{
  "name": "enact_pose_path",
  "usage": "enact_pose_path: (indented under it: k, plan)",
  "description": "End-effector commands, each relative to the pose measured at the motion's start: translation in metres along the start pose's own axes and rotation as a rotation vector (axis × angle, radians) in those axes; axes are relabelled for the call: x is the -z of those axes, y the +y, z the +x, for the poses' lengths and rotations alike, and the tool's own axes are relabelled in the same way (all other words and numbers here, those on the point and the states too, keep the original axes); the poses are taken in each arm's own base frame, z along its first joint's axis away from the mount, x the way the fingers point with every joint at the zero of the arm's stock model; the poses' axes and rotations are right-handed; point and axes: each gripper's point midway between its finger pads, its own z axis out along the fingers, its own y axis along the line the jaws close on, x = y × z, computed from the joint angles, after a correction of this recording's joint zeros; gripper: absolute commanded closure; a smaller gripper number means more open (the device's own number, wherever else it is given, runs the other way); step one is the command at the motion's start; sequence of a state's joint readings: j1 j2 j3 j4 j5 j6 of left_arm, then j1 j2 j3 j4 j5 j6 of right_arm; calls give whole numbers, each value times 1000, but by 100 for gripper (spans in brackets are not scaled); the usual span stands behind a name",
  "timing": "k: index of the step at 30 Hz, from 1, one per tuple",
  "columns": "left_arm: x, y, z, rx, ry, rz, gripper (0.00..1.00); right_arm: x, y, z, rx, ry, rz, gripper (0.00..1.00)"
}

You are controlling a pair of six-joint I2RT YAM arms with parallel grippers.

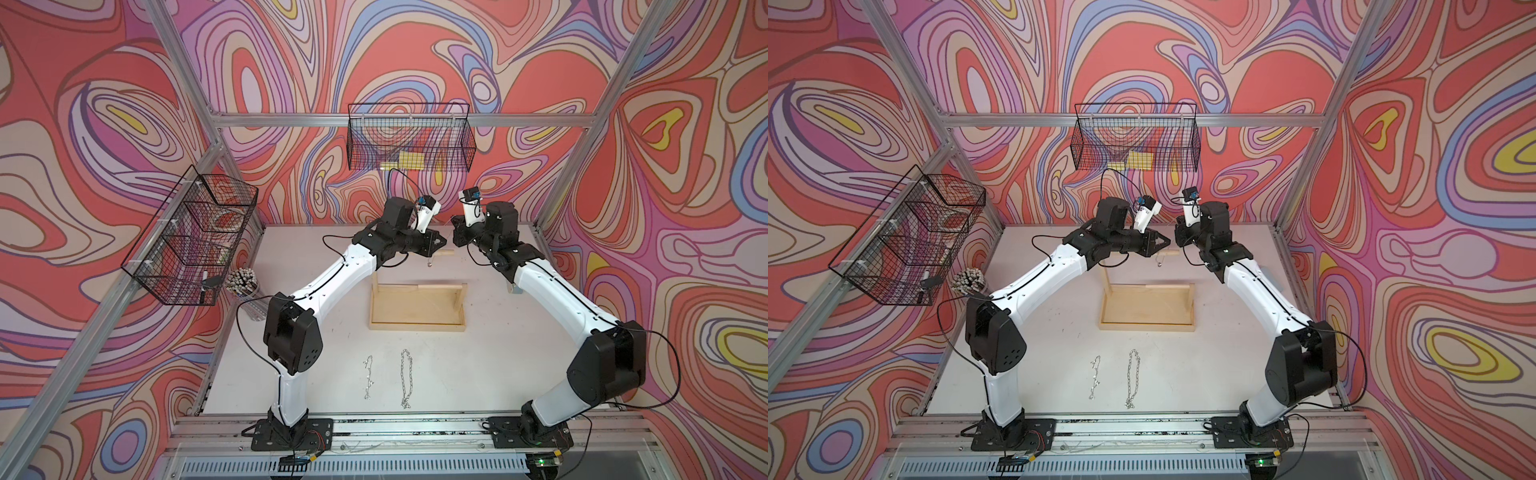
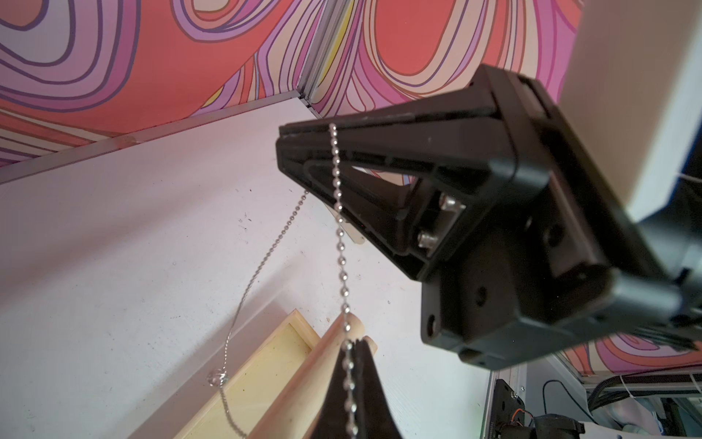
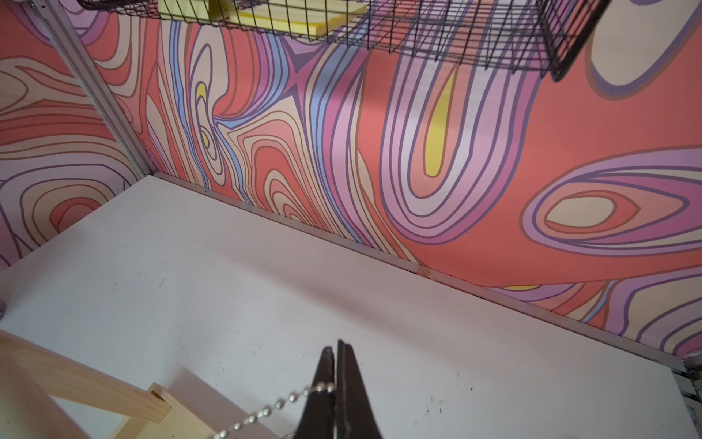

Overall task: Hang the necklace on the jewelry display stand
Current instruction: Hang the necklace on the stand.

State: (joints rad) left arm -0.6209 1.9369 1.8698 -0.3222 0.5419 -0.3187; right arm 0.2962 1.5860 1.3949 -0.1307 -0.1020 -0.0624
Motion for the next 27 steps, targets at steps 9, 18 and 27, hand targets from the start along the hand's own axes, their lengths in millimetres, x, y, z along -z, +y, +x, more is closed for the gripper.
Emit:
enact_pose_path:
  k: [9, 18, 27]
  plan:
    - [28, -8, -13, -22, -62, -15, 100, -8, 24, 2, -32, 9, -143, 100]
    - [58, 2, -4, -6, -90, -90, 100, -23, 63, 3, -21, 33, -256, 100]
    - [96, 16, 10, -1, -110, -199, 100, -46, 117, 8, 31, 87, -366, 100]
